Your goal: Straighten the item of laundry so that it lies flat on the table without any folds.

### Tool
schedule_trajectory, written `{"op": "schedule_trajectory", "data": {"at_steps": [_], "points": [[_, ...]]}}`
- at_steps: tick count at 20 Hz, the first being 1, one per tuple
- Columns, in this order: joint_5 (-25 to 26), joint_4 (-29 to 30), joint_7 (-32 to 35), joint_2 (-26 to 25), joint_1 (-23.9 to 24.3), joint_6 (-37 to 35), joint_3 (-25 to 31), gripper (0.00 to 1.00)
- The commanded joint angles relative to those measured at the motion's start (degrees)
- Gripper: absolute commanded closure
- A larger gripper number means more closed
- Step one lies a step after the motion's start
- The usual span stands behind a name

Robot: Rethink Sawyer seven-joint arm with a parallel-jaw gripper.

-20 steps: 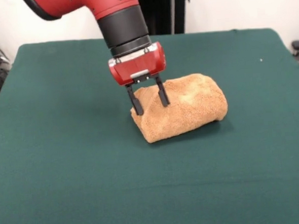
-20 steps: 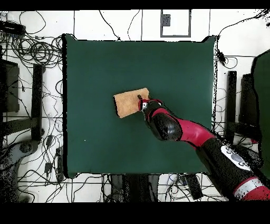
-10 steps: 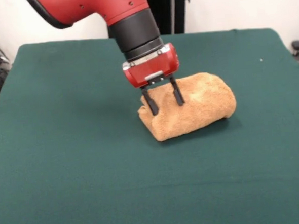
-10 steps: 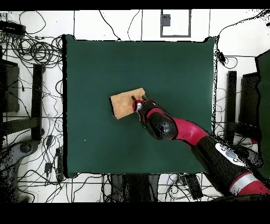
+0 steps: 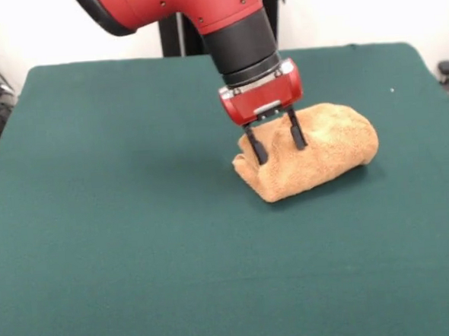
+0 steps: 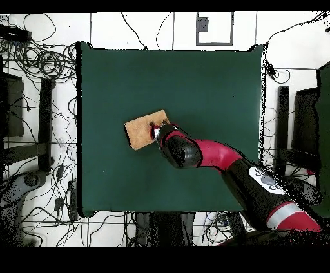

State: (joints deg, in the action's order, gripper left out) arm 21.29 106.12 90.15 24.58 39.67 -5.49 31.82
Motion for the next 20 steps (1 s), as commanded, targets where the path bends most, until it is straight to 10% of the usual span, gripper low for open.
{"op": "schedule_trajectory", "data": {"at_steps": [1, 4, 5, 17, 20], "points": [[-1.8, -3.3, 5.4, -2.1, -4.7, -8.1, -3.0, 0.0], [-1.8, -4.2, 4.7, -2.2, -5.5, -9.5, -3.8, 0.0], [-1.7, -4.2, 4.5, -2.2, -5.6, -9.5, -3.8, 1.0], [0.3, -4.5, 3.9, -1.8, -5.7, -6.5, -3.9, 1.0], [-1.1, 1.0, 5.7, 6.1, -4.6, -7.7, -2.9, 1.0]]}}
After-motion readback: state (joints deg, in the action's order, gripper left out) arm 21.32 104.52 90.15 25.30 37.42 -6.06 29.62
